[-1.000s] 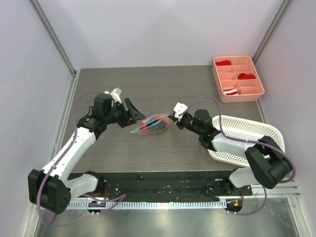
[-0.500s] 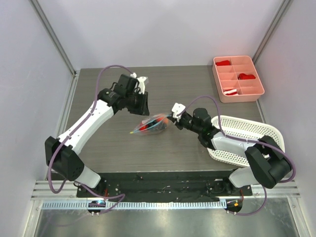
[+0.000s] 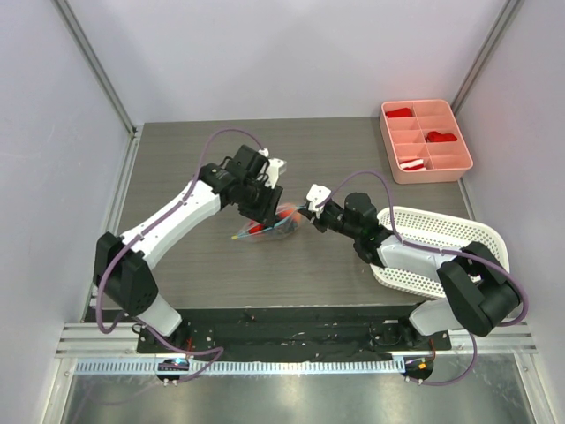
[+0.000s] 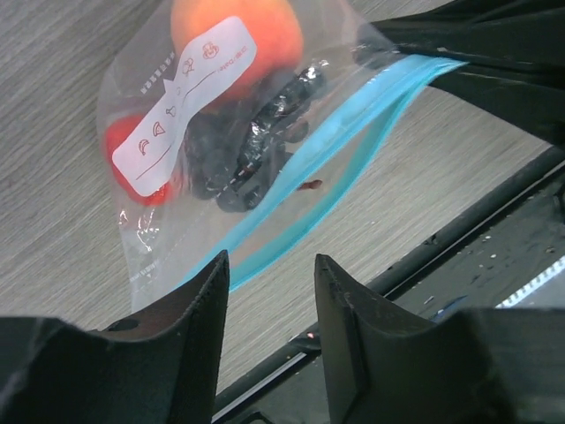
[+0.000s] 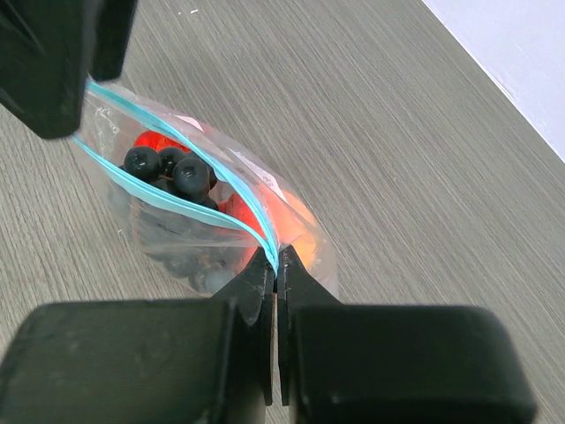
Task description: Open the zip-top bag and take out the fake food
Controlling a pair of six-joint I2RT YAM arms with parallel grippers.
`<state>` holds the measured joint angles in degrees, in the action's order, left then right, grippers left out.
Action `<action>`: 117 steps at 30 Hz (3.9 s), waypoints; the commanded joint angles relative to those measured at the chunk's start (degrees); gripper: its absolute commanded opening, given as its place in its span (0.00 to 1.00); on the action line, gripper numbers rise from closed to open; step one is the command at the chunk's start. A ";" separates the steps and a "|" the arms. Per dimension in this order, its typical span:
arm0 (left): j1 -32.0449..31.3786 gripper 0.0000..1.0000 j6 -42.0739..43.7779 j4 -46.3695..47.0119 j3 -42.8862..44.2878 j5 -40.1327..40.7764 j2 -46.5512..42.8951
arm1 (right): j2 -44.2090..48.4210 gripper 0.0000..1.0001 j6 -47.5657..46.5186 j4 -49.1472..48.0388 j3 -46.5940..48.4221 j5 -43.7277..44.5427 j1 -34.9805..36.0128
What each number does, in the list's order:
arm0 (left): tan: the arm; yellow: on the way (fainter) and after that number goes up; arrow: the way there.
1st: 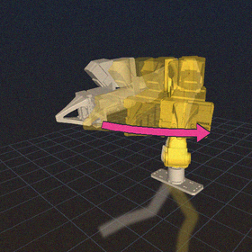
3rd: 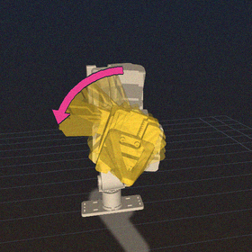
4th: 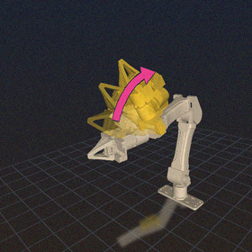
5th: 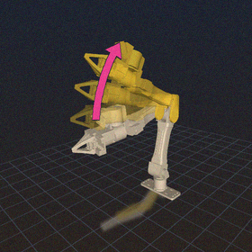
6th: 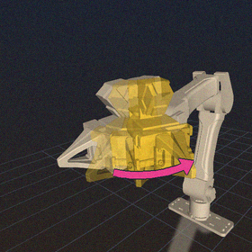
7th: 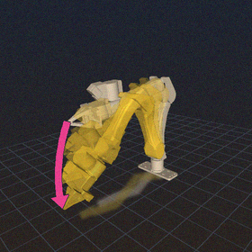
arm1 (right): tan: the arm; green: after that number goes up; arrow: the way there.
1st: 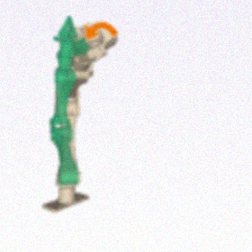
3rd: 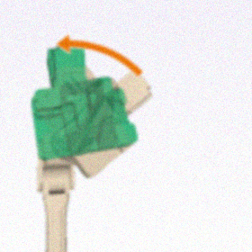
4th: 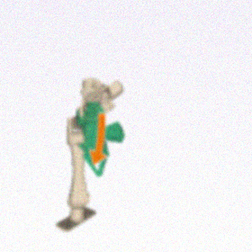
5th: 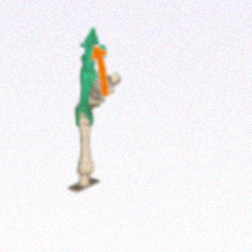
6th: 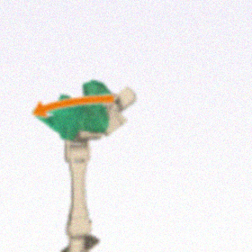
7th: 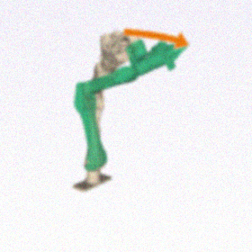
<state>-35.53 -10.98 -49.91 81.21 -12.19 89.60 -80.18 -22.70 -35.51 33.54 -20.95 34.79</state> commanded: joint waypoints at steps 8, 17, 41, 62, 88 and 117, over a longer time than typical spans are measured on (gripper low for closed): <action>-0.33 0.40 0.79 -0.37 3.52 7.35 5.58 | 0.11 0.01 0.02 -2.20 2.06 -0.41 0.11; -0.33 0.43 0.35 1.13 3.34 7.70 5.93 | 0.20 0.01 0.37 -2.46 1.97 -0.23 0.11; -0.42 0.00 -28.30 13.61 -4.47 4.63 1.45 | -2.36 1.00 36.10 21.96 18.40 26.58 -1.91; -0.42 0.00 -31.03 20.55 -8.70 5.24 -1.01 | 7.41 0.34 42.74 18.90 5.93 13.30 6.78; -3.67 0.00 -34.02 25.48 -15.73 7.09 -1.62 | -9.11 0.86 40.37 4.40 0.22 19.98 7.84; -3.67 0.00 -34.11 27.32 -23.29 11.04 -5.93 | -9.84 0.18 32.72 8.42 6.17 20.06 11.44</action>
<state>-39.03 -46.15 -23.38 58.67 -4.19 86.37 -97.60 9.89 -35.53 34.54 -1.13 45.34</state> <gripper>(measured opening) 0.003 0.262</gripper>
